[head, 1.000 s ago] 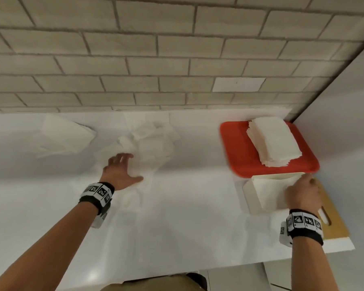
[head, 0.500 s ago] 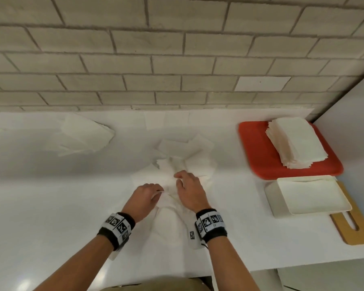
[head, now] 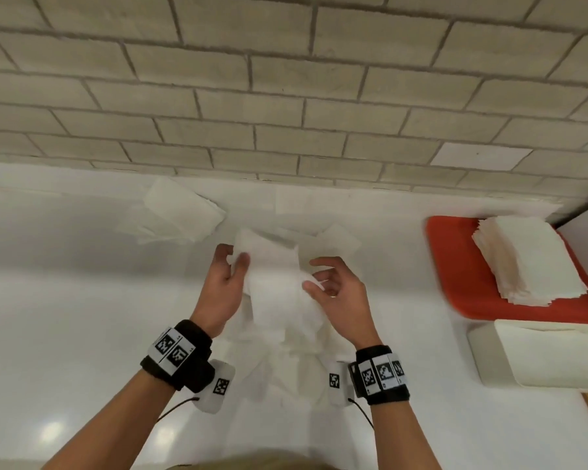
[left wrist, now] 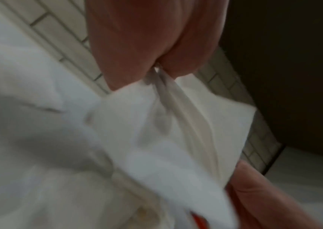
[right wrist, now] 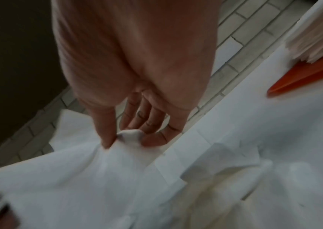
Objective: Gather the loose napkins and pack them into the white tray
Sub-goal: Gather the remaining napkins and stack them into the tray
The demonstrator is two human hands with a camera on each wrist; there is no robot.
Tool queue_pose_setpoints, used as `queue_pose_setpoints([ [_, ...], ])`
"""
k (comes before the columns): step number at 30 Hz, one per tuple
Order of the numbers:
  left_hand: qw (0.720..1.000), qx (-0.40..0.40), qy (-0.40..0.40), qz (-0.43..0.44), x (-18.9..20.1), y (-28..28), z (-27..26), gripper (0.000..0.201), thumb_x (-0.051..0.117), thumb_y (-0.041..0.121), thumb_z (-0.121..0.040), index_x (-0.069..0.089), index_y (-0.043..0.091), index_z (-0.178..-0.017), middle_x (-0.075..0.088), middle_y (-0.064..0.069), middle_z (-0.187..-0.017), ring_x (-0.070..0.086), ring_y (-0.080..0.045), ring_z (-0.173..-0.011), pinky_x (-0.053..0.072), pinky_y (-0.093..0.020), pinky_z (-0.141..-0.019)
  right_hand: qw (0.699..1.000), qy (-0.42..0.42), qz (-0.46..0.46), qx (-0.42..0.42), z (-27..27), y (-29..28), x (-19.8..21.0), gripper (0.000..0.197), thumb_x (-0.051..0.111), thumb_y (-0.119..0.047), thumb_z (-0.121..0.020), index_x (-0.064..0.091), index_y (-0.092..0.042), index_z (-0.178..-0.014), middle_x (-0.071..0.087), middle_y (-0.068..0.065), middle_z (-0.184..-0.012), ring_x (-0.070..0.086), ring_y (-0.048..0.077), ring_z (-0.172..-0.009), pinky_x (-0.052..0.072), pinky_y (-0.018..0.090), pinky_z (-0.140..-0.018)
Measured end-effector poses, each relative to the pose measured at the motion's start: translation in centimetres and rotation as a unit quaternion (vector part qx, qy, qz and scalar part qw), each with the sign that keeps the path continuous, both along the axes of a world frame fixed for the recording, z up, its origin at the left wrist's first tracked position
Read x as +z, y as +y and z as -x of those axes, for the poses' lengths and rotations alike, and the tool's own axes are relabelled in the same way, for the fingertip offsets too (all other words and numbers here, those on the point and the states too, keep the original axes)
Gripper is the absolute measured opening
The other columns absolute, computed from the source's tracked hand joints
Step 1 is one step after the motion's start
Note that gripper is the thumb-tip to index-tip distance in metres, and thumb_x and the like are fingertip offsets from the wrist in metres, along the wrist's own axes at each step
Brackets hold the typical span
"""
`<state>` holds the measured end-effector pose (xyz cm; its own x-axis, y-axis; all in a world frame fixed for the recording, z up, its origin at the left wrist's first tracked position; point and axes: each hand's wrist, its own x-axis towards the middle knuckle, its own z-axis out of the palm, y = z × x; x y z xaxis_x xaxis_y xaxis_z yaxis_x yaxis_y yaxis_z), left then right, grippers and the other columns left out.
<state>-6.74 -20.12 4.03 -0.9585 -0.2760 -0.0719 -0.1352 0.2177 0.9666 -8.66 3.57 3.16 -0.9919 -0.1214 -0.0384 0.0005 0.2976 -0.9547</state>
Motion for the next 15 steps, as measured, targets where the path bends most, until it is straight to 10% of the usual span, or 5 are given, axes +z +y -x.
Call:
queue_pose_setpoints([
  [6,0.985,0.017,-0.166,-0.049,-10.4,-2.2,-1.6,0.041,0.054,0.035,-0.111,0.054,0.005,-0.139,0.067,-0.012,-0.135,0.062,-0.035,-0.127,0.051,-0.051,-0.109,0.978,-0.124,-0.165,0.032,1.6,-0.9,-6.5,0.016,0.085,-0.029,-0.093,0.076,-0.022,-0.105,0.075,-0.008,-0.086,0.069,-0.001,-0.08,0.051,0.017,-0.075],
  [11,0.98,0.025,-0.172,-0.101,-12.6,-3.1,-3.3,0.036,0.059,0.031,-0.109,0.057,-0.002,-0.097,0.062,-0.005,-0.084,0.057,-0.023,-0.079,0.048,-0.039,-0.07,0.934,-0.145,-0.282,0.162,0.8,-1.1,-5.8,0.016,0.075,-0.031,-0.102,0.074,-0.017,-0.093,0.071,-0.003,-0.084,0.065,0.01,-0.075,0.048,0.015,-0.065],
  [15,0.972,0.051,-0.174,-0.152,-12.6,-3.6,-3.2,0.043,0.062,0.044,-0.092,0.054,0.002,-0.092,0.056,-0.006,-0.088,0.051,-0.022,-0.078,0.042,-0.041,-0.072,0.903,-0.082,-0.356,0.225,0.3,0.5,-0.7,0.019,0.068,-0.025,-0.102,0.064,-0.014,-0.086,0.062,0.0,-0.098,0.063,0.017,-0.095,0.05,0.027,-0.08],
])
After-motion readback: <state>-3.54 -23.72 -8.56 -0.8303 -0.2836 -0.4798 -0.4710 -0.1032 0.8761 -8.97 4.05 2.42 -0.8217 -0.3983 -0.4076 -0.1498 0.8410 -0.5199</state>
